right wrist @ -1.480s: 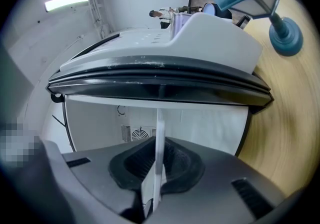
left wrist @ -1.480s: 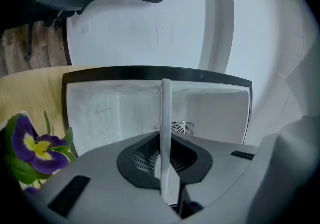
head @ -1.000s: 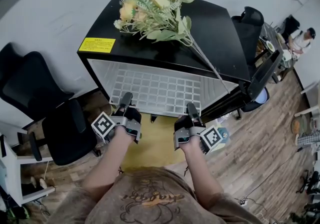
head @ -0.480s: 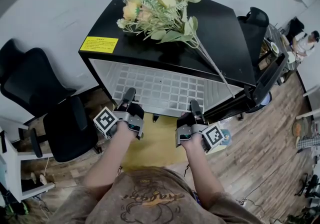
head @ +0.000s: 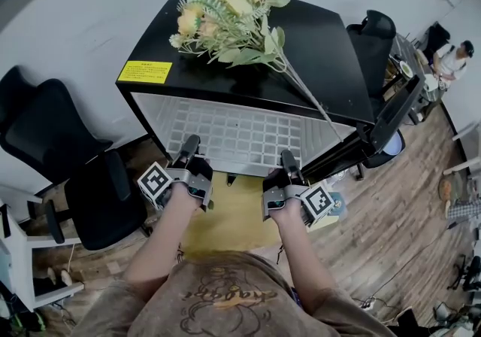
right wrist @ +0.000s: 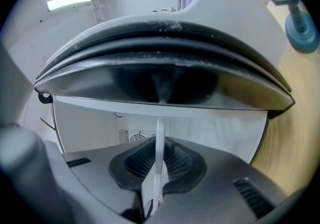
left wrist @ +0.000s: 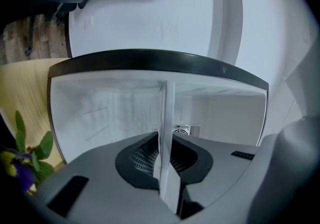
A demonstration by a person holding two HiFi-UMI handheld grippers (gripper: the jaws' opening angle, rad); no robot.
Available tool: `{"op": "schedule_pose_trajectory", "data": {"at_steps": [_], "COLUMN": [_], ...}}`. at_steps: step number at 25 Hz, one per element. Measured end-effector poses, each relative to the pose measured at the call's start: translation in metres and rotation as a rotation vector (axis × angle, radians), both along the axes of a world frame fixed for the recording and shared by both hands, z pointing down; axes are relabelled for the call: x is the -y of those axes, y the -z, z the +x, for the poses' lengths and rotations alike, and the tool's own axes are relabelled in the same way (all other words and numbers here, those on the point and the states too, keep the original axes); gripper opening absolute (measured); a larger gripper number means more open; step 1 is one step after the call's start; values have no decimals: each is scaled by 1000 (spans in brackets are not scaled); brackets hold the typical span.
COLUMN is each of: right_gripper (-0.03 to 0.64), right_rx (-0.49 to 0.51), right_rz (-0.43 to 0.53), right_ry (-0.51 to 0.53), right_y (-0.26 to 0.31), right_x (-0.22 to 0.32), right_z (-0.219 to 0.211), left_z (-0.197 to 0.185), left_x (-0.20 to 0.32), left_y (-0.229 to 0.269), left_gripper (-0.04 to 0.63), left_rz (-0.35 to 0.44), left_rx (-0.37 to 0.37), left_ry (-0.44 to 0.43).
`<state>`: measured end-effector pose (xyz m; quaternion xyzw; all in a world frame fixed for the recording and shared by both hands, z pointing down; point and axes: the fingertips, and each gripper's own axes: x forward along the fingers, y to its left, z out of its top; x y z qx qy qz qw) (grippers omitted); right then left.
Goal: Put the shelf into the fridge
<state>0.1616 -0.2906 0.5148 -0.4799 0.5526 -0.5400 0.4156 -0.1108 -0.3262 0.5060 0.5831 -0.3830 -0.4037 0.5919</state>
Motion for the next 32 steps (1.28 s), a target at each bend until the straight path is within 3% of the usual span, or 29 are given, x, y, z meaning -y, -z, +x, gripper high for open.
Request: {"op": "schedule_pose_trajectory", "data": {"at_steps": [32], "right_gripper": [15], "right_rx": [42], "right_rz": [-8], "right_ry": [27], "right_y": [1], "right_x": [-33], "right_z": [-10], "left_z": [-6], "left_x": [-40], "left_y": [1], "left_gripper": [51], "left_rz": [-14], "left_rx": [-4], "left_ry": [17]}}
